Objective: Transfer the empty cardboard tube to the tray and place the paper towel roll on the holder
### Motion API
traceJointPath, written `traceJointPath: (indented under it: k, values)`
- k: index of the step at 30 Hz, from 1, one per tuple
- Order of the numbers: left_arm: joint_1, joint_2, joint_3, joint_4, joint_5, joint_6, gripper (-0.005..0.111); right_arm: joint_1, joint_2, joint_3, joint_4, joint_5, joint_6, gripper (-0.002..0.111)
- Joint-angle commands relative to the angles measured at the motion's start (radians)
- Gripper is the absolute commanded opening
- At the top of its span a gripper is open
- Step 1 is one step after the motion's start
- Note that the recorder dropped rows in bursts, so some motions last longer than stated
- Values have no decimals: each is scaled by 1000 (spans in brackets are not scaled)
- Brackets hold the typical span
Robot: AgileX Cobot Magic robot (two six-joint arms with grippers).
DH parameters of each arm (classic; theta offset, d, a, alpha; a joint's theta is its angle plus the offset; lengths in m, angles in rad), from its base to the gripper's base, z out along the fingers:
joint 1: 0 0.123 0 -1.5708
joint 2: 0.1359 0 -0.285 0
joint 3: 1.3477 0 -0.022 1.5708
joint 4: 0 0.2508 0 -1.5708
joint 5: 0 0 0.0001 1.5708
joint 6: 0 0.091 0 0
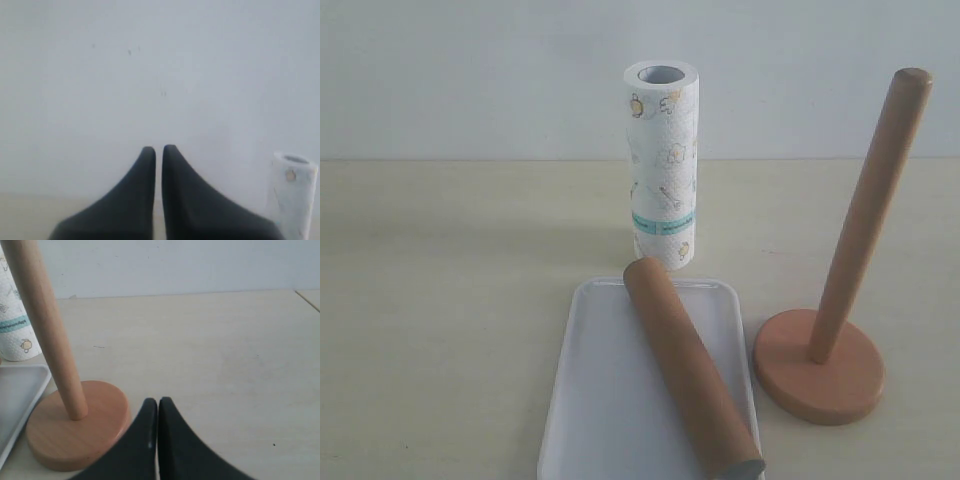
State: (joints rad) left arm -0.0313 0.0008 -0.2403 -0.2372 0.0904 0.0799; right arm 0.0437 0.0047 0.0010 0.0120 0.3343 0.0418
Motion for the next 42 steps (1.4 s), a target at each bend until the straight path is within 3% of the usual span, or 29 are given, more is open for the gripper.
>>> traceJointPath:
  k: [1, 4, 7, 11, 16, 21, 26, 32, 37, 39, 42]
  values:
    - [3, -1, -10, -13, -297, 4, 4, -4, -5, -1, 4, -2, 0, 0]
    - [3, -1, -10, -13, -448, -30, 4, -4, -5, -1, 4, -2, 0, 0]
    - [3, -1, -10, -13, -653, -171, 4, -4, -5, -1, 4, -2, 0, 0]
    - [3, 82, -12, 53, -775, -299, 4, -4, -5, -1, 4, -2, 0, 0]
    - [3, 353, -80, 268, -782, -404, 4, -4, -5, -1, 4, -2, 0, 0]
    - [3, 740, -186, 584, -780, -611, 4, -4, -5, -1, 4, -2, 0, 0]
    - [3, 1056, -261, 830, -881, -693, 4, -4, -5, -1, 4, -2, 0, 0]
    - [3, 1367, -269, 901, -1097, -712, 4, -4, -5, -1, 4, -2, 0, 0]
    - [-3, 1558, -319, 971, -1187, -707, 5, -4, -5, -1, 4, -2, 0, 0]
    - [-5, 1611, -344, 1014, -1217, -707, 13, -4, -5, -1, 4, -2, 0, 0]
    - [-5, 1674, -393, 1098, -1226, -707, 43, -4, -5, -1, 4, -2, 0, 0]
